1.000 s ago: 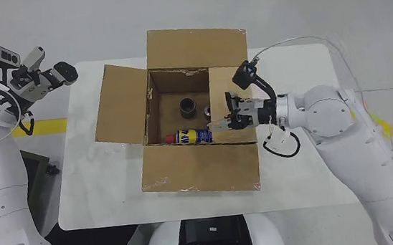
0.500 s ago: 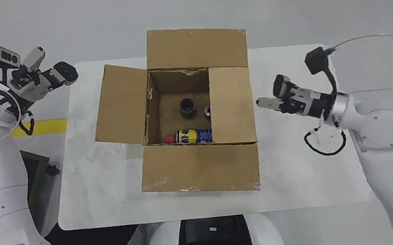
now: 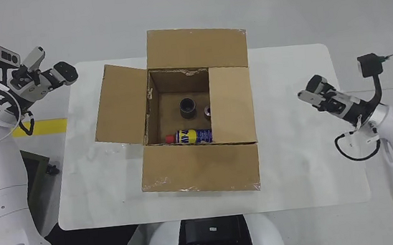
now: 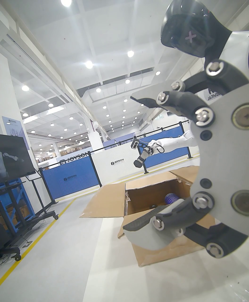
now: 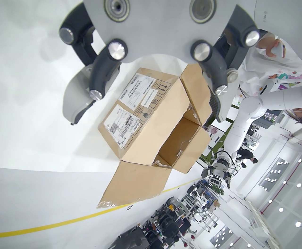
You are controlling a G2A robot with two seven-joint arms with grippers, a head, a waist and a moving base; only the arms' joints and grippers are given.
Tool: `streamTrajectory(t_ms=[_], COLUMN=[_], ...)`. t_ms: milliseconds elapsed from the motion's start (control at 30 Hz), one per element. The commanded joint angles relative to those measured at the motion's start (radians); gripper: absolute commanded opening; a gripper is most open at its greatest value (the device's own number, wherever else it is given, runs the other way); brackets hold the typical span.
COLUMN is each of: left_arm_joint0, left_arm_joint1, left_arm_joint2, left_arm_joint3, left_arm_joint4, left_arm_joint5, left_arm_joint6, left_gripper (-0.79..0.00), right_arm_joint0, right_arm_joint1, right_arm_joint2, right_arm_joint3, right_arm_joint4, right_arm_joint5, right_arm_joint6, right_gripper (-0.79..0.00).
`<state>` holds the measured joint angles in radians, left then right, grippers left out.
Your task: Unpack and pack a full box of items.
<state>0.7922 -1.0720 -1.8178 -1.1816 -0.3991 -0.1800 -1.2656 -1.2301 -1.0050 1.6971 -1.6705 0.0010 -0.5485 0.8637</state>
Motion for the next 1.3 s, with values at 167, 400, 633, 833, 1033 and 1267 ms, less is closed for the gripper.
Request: streamTrajectory(t_ms=[167, 400, 633, 833, 1033, 1267], left_arm_joint0=[0.0, 0.0, 0.003, 0.047, 0.099, 0.123], left_arm_joint1=[0.0, 0.0, 0.0, 0.013, 0.02, 0.018], left_arm_joint2=[0.0, 0.0, 0.0, 0.001, 0.04, 0.13], left_arm_joint3=[0.0, 0.0, -0.002, -0.046, -0.052, -0.081], left_arm_joint4=[0.0, 0.0, -0.001, 0.066, 0.16, 0.184], left_arm_joint5=[0.0, 0.0, 0.002, 0.03, -0.001, -0.003], left_arm_joint6=[0.0, 0.0, 0.006, 0.077, 0.131, 0.145], left_gripper=[0.0, 0.0, 0.0, 0.0, 0.0, 0.0], right_arm_joint0=[-0.003, -0.003, -0.003, -0.003, -0.003, -0.003], right_arm_joint1=[0.005, 0.005, 0.005, 0.005, 0.005, 0.005], right_arm_joint2=[0.013, 0.013, 0.013, 0.013, 0.013, 0.013], right_arm_joint3=[0.018, 0.018, 0.018, 0.018, 0.018, 0.018], right_arm_joint4=[0.035, 0.035, 0.035, 0.035, 0.035, 0.035], right_arm_joint5=[-0.008, -0.008, -0.008, -0.008, -0.008, -0.008], right_arm_joint6=[0.005, 0.005, 0.005, 0.005, 0.005, 0.005], right_gripper=[0.0, 0.0, 0.0, 0.0, 0.0, 0.0])
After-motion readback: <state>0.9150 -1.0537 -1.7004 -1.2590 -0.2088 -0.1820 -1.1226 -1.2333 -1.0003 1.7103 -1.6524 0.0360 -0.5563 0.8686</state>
